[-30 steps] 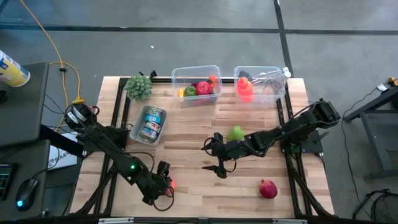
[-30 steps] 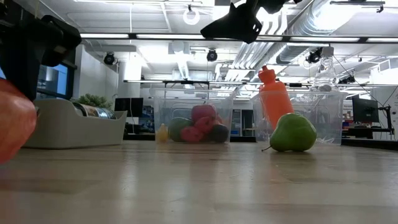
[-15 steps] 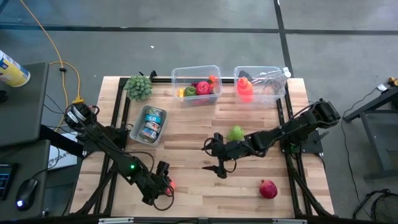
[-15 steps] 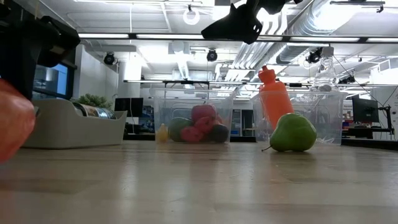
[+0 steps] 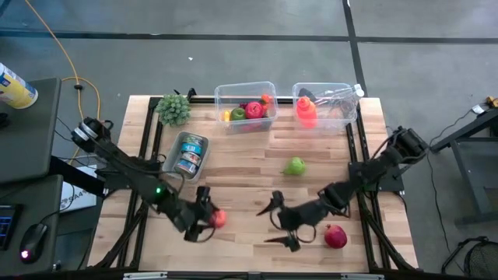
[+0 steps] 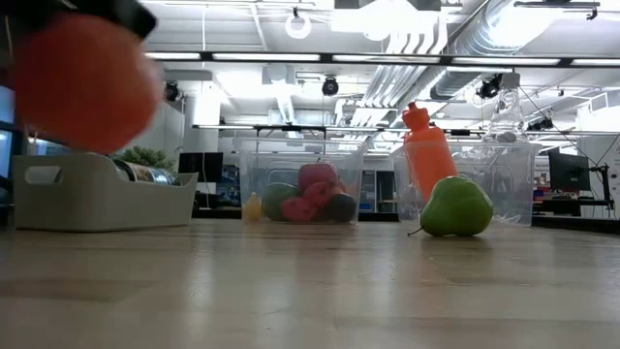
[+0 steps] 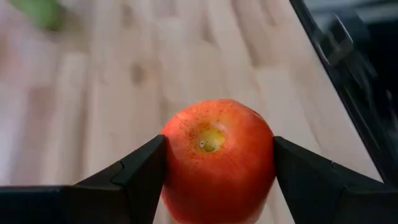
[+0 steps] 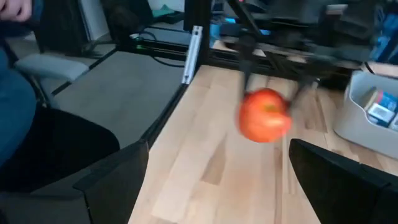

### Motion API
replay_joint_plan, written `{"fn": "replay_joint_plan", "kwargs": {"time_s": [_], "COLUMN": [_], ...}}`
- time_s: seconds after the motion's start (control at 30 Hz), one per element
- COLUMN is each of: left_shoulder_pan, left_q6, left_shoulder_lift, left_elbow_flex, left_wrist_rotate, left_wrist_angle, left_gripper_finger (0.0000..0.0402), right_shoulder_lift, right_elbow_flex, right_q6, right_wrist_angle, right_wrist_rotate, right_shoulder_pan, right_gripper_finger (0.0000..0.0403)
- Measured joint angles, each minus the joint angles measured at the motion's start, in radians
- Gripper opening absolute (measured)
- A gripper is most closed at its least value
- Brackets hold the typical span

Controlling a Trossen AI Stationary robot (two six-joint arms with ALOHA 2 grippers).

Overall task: Pick & Place Food Item
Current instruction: Put the red apple into the left transparent bin

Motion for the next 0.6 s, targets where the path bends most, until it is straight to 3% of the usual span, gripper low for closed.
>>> {"fn": "replay_joint_plan", "kwargs": {"time_s": [0.3, 0.47, 0.6], "left_shoulder_pan": [0.25, 0.434, 0.603], "left_q6": [0.239, 0.429, 0.493], "left_shoulder_lift": [-0.129, -0.182, -0.192], "left_elbow_flex": [0.0, 0.002, 0.003], "left_wrist_rotate": [-0.192, -0.244, -0.254], "left_wrist_angle": [0.19, 0.308, 0.382], "left_gripper_finger": [0.0257, 0.0257, 0.0257], "right_shoulder_lift": [0.0, 0.0, 0.0], "right_elbow_flex": [0.0, 0.0, 0.0], "right_q6": [-0.031, -0.032, -0.032], "right_wrist_angle": [-0.008, -0.024, -0.038], "right_wrist_rotate": [0.093, 0.092, 0.092], "right_shoulder_pan": [0.096, 0.105, 0.104], "right_gripper_finger": [0.0376, 0.0376, 0.0376]}}
